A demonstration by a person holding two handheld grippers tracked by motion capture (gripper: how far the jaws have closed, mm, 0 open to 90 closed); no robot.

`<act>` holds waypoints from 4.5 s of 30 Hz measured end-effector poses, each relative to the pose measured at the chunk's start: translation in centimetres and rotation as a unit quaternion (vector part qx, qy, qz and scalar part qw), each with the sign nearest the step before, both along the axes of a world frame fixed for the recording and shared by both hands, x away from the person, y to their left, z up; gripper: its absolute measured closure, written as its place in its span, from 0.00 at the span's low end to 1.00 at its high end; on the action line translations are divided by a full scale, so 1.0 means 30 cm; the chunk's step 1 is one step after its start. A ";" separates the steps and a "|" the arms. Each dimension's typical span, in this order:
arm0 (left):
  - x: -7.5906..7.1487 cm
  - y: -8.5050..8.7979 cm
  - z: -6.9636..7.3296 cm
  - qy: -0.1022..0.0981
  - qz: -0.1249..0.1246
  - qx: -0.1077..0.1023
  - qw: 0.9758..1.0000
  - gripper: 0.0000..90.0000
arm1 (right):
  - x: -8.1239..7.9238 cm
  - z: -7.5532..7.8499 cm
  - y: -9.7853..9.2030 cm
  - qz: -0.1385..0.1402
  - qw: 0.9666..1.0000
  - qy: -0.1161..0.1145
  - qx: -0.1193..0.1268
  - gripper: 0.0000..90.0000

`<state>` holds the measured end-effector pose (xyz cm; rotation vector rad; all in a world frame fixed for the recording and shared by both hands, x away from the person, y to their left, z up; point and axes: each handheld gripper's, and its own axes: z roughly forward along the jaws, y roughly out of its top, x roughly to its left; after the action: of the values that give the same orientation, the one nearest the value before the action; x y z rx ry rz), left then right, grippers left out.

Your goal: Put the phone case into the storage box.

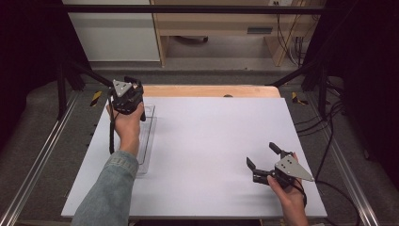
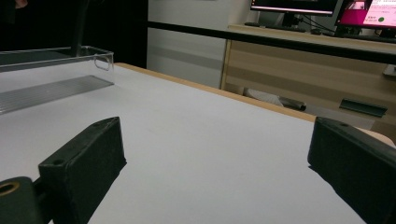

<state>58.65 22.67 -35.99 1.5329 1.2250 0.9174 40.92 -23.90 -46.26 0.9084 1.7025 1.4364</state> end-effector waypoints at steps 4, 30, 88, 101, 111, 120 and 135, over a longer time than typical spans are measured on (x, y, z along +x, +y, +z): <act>0.001 0.000 -0.005 0.002 0.001 0.000 1.000 0.96 | -0.001 0.001 0.000 0.000 1.000 0.000 0.001 0.05; 0.043 0.014 -0.077 0.026 0.009 -0.028 0.999 0.96 | -0.001 0.000 0.002 0.001 1.000 0.000 -0.001 0.05; 0.108 -0.014 -0.134 0.055 0.020 -0.048 0.997 0.96 | 0.003 -0.002 -0.012 -0.002 1.000 0.006 0.006 0.05; 0.106 -0.012 -0.132 0.055 0.016 -0.043 0.997 0.96 | 0.003 -0.001 -0.013 -0.002 1.000 0.006 0.008 0.05; 0.109 -0.014 -0.137 0.054 0.014 -0.038 0.998 0.96 | 0.003 -0.003 -0.009 -0.001 1.000 0.008 0.006 0.05; 0.117 -0.020 -0.142 0.059 0.018 -0.058 0.996 0.96 | 0.004 -0.003 -0.013 -0.002 1.000 0.008 0.008 0.05; 0.111 -0.032 -0.137 0.058 0.014 -0.050 0.997 0.76 | 0.004 -0.003 -0.015 -0.002 1.000 0.009 0.008 0.05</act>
<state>61.98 21.72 -40.08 1.5101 1.3590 0.7822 41.05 -24.35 -46.34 0.9346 1.7034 1.4461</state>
